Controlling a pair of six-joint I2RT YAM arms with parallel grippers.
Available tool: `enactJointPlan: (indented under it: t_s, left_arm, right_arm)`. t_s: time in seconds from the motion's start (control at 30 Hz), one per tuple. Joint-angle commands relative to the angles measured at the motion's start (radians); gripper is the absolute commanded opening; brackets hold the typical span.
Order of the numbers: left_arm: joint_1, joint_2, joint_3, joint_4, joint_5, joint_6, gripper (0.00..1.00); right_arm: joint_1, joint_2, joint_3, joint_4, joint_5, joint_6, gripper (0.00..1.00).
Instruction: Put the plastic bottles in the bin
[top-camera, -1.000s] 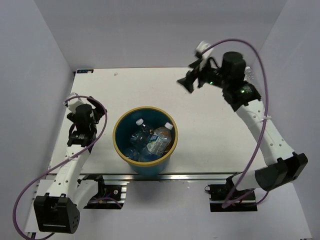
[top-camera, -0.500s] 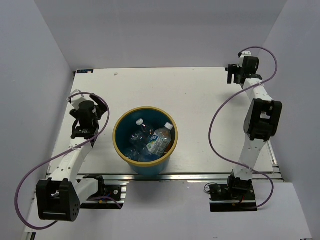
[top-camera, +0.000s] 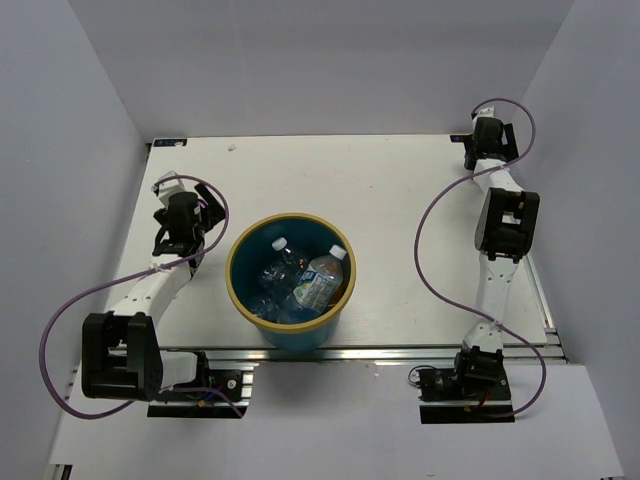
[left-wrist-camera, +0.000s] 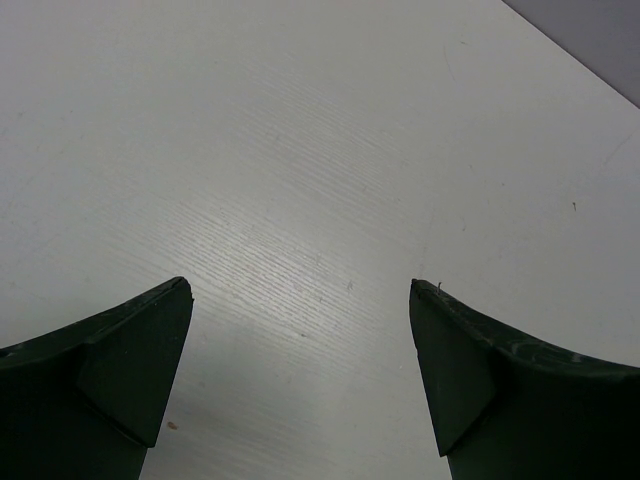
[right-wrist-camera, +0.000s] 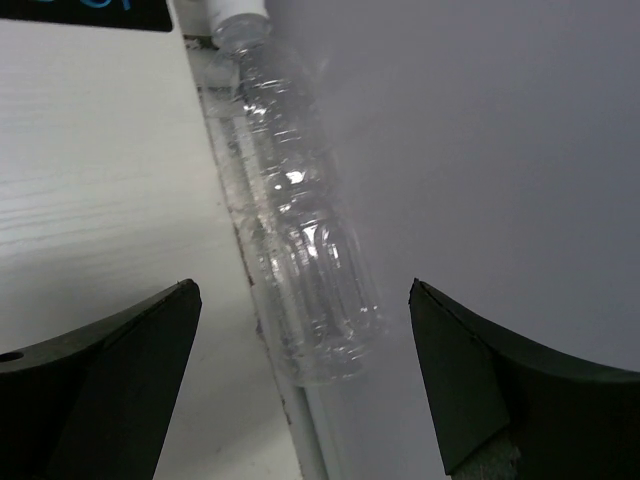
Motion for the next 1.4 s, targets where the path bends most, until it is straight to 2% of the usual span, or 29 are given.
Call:
enactJointPlan:
  t_s: [0.0, 0.33, 0.53, 0.63, 0.67, 0.83, 0.93, 0.97, 1.03, 1.1, 1.23, 1.37]
  left_arm:
    - [0.004, -0.014, 0.037, 0.017, 0.004, 0.016, 0.98]
    - [0.006, 0.006, 0.065, -0.011, 0.004, -0.001, 0.98]
    - [0.004, 0.008, 0.073, -0.036, -0.014, -0.002, 0.98]
    - [0.004, 0.012, 0.076, -0.039, -0.016, -0.004, 0.98]
    - [0.004, 0.015, 0.082, -0.042, -0.018, -0.004, 0.98]
    - [0.004, 0.028, 0.096, -0.042, -0.018, -0.009, 0.98]
    - [0.004, 0.032, 0.097, -0.040, -0.008, -0.012, 0.98]
    - [0.004, 0.032, 0.099, -0.040, -0.004, -0.012, 0.98]
    - [0.004, 0.031, 0.100, -0.040, 0.007, -0.012, 0.98]
    - [0.004, 0.025, 0.102, -0.040, 0.005, -0.012, 0.98]
    - [0.004, -0.008, 0.091, -0.069, -0.002, -0.015, 0.98]
    - [0.004, -0.067, 0.057, -0.069, -0.005, -0.009, 0.98]
  right_arm:
    - [-0.041, 0.026, 0.066, 0.099, 0.023, -0.042, 0.89]
    - [-0.089, 0.113, 0.088, 0.148, -0.023, -0.090, 0.89]
    - [-0.092, 0.158, 0.099, 0.174, -0.024, -0.124, 0.83]
    - [-0.092, 0.164, 0.103, 0.130, -0.082, -0.088, 0.74]
    - [-0.094, 0.169, 0.106, 0.139, -0.078, -0.087, 0.62]
    - [-0.095, 0.202, 0.145, 0.157, -0.047, -0.084, 0.48]
    - [-0.095, 0.193, 0.143, 0.164, -0.035, -0.073, 0.33]
    - [-0.094, 0.182, 0.140, 0.164, -0.030, -0.058, 0.23]
    - [-0.094, 0.133, 0.111, 0.164, -0.041, -0.039, 0.10]
    - [-0.091, 0.051, 0.082, 0.162, -0.085, -0.010, 0.02]
    - [-0.075, -0.136, -0.016, 0.168, -0.163, 0.060, 0.00]
    - [-0.046, -0.348, -0.181, 0.187, -0.251, 0.131, 0.00]
